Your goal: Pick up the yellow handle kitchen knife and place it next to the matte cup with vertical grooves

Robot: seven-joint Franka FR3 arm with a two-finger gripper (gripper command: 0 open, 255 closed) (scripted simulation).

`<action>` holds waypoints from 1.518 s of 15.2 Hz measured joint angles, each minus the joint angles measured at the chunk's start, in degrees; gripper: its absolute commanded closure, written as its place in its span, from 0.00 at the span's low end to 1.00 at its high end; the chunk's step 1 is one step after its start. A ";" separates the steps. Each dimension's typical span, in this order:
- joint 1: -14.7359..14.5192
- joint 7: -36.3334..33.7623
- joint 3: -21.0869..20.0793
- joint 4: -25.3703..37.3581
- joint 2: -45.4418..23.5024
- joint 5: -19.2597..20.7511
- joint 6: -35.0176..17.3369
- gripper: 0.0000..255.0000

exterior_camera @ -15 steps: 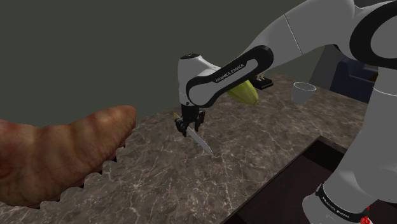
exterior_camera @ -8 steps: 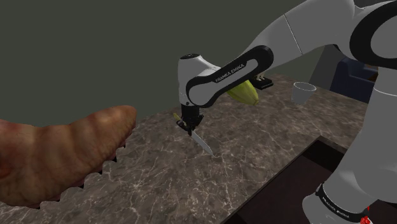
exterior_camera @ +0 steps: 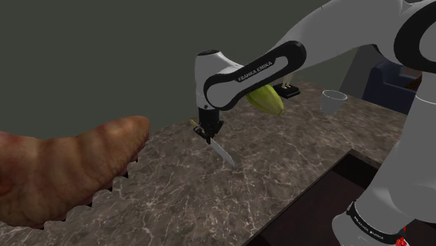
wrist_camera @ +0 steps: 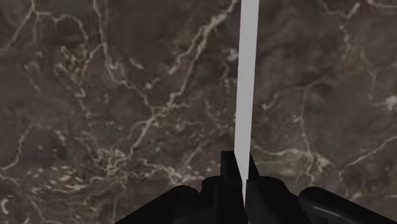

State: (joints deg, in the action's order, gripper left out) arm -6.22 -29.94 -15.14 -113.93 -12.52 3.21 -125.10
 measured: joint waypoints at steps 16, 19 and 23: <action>0.33 1.00 -0.32 6.90 4.53 -1.57 11.25 1.00; 0.38 1.16 -0.34 8.30 5.26 -1.80 13.36 1.00; 0.38 1.22 -0.38 10.47 5.92 -2.00 16.16 1.00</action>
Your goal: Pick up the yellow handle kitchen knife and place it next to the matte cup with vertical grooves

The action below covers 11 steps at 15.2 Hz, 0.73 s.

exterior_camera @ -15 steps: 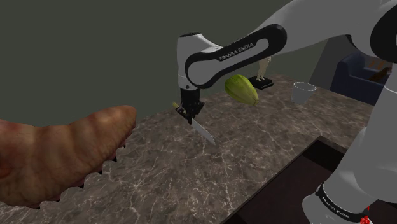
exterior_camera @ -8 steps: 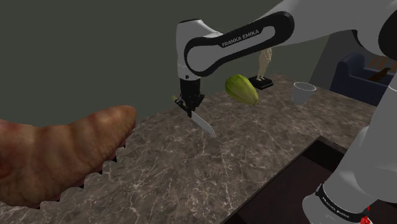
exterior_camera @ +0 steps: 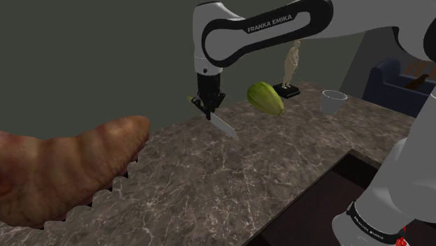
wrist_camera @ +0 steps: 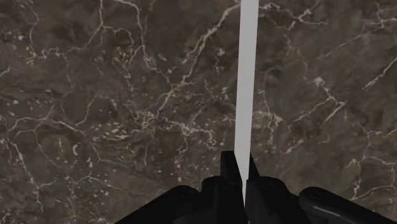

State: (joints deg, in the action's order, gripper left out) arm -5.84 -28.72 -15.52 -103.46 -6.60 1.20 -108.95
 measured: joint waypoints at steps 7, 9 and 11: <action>0.39 0.77 0.22 2.89 1.44 -0.43 4.28 1.00; 1.38 2.62 0.95 -0.25 4.03 -1.14 3.66 1.00; 2.62 5.16 2.06 -3.96 7.31 -1.91 3.15 1.00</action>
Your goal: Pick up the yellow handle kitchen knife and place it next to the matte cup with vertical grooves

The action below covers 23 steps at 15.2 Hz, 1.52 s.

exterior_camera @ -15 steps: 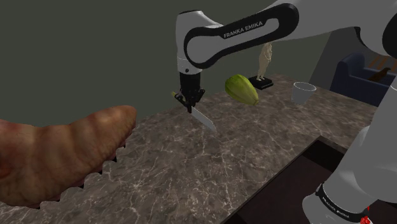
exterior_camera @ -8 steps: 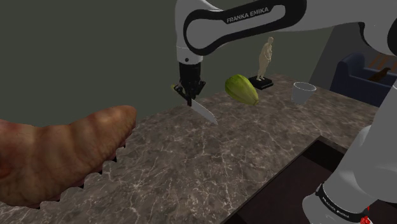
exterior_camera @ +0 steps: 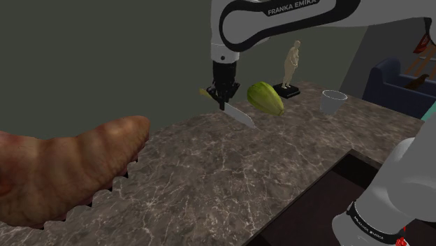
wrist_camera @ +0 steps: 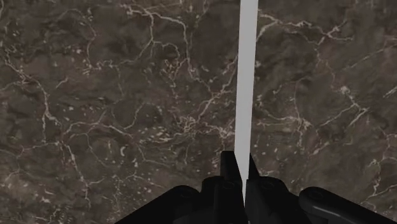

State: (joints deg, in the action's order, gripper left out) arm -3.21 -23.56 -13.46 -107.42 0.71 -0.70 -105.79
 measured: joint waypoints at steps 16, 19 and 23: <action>8.10 20.45 12.40 -21.31 20.43 0.18 -0.72 1.00; 9.65 24.16 15.06 -23.85 23.24 1.29 -0.46 1.00; 12.06 29.48 19.02 -25.95 26.26 3.34 0.40 1.00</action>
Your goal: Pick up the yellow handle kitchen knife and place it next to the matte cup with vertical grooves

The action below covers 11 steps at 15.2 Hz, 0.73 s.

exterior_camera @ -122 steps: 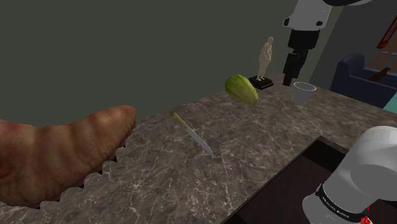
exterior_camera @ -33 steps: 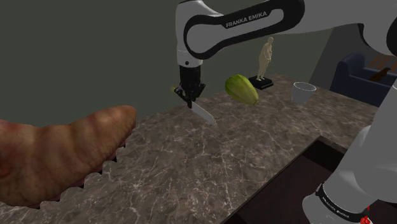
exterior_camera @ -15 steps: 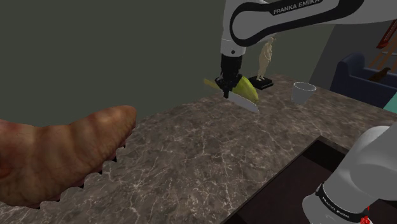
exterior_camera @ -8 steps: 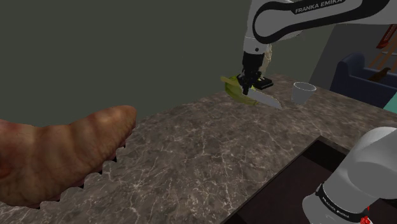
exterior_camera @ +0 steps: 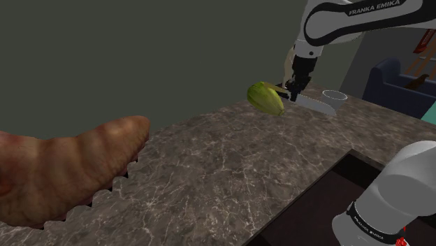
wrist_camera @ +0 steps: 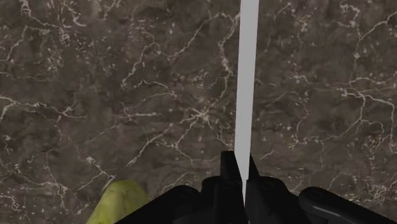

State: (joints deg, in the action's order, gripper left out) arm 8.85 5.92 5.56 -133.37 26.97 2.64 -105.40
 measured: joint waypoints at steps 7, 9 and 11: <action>4.27 9.44 7.26 -1.63 2.17 3.98 0.08 1.00; 5.47 12.51 9.65 -0.85 1.60 5.11 0.10 1.00; 6.47 15.01 11.60 -0.47 1.44 6.04 0.11 1.00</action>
State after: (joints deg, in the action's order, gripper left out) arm 15.32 20.93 17.16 -133.84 28.42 8.68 -105.29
